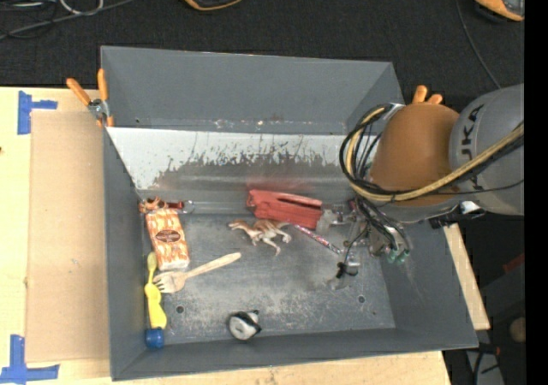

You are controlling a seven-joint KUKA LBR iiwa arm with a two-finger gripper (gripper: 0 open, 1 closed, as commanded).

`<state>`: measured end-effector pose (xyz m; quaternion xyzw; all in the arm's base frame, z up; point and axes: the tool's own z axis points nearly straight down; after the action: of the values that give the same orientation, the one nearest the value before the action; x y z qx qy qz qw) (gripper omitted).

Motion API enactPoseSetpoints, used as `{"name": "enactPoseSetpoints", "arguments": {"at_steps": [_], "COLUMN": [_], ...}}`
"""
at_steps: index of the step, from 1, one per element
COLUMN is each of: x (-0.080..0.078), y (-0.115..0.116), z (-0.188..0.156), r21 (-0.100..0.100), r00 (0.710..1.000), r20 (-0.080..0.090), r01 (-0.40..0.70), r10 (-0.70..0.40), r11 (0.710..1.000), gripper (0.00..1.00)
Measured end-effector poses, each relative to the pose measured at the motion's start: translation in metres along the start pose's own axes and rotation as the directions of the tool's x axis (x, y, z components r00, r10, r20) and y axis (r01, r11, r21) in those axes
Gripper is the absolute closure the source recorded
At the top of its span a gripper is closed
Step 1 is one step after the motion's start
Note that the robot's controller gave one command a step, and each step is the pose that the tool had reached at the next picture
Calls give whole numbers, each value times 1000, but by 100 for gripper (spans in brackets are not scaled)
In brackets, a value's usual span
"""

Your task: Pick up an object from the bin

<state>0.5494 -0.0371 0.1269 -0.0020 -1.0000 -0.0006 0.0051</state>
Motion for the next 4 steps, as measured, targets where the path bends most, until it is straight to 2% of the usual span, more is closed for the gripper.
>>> {"name": "enactPoseSetpoints", "arguments": {"at_steps": [1, 2, 3, 4], "x": [-2, -69, -73, -68], "y": [0, 51, 69, 70], "z": [-5, 54, 13, 27], "r21": [0, 4, 0, 6], "r00": [1000, 997, 995, 996], "r20": [8, 5, 18, 0], "r01": [1, -79, -98, -92], "r10": [-1, 79, 98, 92], "r11": [1000, 997, 995, 996], "gripper": [0, 0, 0, 0]}}
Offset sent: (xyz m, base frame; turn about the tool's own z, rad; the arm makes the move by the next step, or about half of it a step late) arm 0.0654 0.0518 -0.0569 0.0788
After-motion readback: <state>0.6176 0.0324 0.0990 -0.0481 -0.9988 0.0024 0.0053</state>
